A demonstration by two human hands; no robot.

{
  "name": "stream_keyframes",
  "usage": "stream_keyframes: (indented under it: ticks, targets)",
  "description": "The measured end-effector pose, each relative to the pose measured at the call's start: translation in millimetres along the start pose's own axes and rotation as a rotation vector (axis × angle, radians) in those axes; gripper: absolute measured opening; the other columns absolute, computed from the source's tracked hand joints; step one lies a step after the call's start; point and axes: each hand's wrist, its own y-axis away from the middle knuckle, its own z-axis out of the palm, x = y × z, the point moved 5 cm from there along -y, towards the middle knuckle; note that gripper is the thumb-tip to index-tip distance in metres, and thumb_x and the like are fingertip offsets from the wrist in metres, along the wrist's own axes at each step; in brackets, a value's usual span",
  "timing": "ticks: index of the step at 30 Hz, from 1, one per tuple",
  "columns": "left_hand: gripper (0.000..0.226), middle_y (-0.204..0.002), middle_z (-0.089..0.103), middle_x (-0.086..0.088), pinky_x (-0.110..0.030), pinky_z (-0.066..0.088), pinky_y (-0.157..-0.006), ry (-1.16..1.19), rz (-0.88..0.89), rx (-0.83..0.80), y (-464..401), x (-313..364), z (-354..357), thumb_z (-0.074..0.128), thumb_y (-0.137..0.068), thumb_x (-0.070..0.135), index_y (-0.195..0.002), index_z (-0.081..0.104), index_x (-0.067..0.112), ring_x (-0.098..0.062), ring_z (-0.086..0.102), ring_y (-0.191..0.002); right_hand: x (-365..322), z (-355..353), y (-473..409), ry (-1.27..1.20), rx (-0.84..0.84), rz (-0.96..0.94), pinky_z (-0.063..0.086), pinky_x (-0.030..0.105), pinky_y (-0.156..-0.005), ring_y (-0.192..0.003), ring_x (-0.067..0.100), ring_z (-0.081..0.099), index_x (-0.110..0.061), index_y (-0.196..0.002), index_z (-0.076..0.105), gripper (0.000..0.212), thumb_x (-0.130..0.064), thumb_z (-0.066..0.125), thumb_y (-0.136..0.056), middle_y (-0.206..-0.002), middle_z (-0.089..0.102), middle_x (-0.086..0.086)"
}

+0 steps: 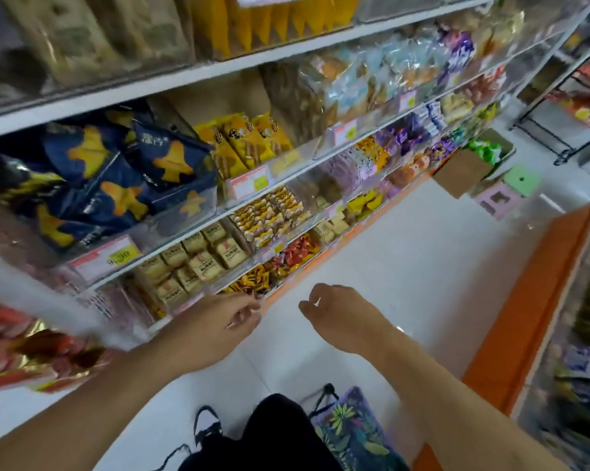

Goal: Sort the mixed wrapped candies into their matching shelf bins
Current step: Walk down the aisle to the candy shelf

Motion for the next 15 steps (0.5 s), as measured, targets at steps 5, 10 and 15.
stream_keyframes:
  ticks: [5,10,15]
  targets:
    - [0.021,-0.091,0.062,0.024,-0.022,0.05,-0.075,0.034,-0.093,0.068,-18,-21,1,0.05,-0.101,0.053,-0.112,0.064,0.041,0.008,0.056,-0.091,-6,-9,-56,0.091,-0.076,-0.106,0.052,0.033,-0.081,-0.099,0.019,0.065,-0.026,-0.131,0.057,0.045,-0.058,0.04,-0.103,-0.122,0.062,-0.001]
    - [0.032,-0.09,0.06,0.014,-0.029,0.048,-0.079,0.046,-0.208,0.178,-46,-47,21,0.042,-0.099,0.058,-0.11,0.062,0.036,0.0,0.053,-0.089,-1,8,-139,0.204,-0.208,-0.306,0.048,0.033,-0.089,-0.109,0.017,0.059,-0.027,-0.121,0.059,0.038,-0.055,0.044,-0.102,-0.118,0.06,-0.006]
    - [0.033,-0.101,0.066,0.021,-0.027,0.051,-0.081,0.14,-0.392,0.262,-73,-88,72,0.042,-0.097,0.063,-0.117,0.059,0.044,0.006,0.059,-0.09,21,53,-218,0.337,-0.337,-0.469,0.045,0.032,-0.082,-0.109,0.02,0.06,-0.021,-0.123,0.06,0.043,-0.055,0.045,-0.103,-0.121,0.063,0.0]
